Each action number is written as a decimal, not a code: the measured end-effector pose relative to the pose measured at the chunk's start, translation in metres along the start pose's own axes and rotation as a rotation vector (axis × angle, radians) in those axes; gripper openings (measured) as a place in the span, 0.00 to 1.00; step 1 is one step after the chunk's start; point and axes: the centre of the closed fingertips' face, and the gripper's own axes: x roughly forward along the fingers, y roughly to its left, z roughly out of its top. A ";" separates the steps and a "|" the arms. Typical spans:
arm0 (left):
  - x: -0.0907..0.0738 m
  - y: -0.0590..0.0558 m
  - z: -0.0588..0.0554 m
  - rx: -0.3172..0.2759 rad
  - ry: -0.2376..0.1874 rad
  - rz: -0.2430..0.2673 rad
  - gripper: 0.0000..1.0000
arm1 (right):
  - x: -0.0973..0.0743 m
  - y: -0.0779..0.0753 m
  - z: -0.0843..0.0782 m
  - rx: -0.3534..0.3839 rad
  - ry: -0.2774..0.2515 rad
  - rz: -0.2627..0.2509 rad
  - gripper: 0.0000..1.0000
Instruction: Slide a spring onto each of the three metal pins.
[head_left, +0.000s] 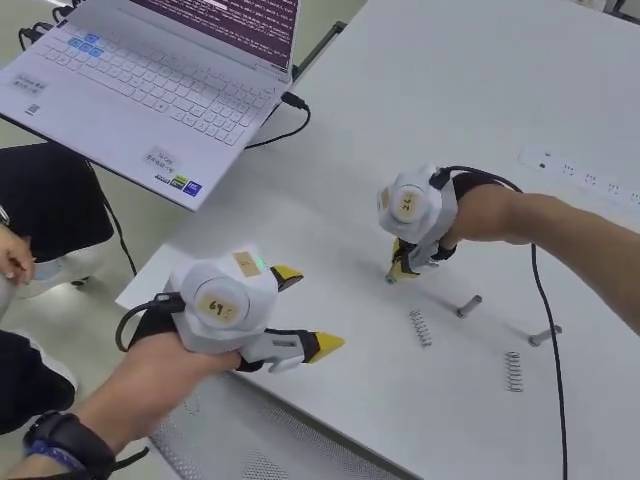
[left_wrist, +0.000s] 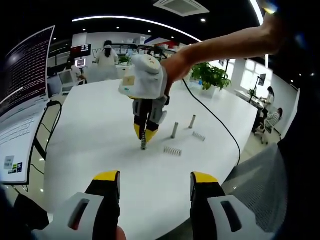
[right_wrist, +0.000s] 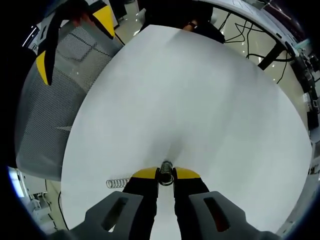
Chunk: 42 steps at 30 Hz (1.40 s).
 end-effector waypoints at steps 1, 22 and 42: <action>0.000 0.000 0.000 -0.001 0.000 0.000 0.52 | 0.000 0.000 0.000 0.002 0.000 0.000 0.09; 0.001 0.001 0.000 0.001 0.002 -0.002 0.51 | 0.005 0.004 -0.001 -0.003 0.013 0.014 0.11; 0.000 -0.005 0.004 0.013 -0.003 -0.006 0.52 | -0.019 0.003 -0.006 0.033 -0.021 -0.042 0.24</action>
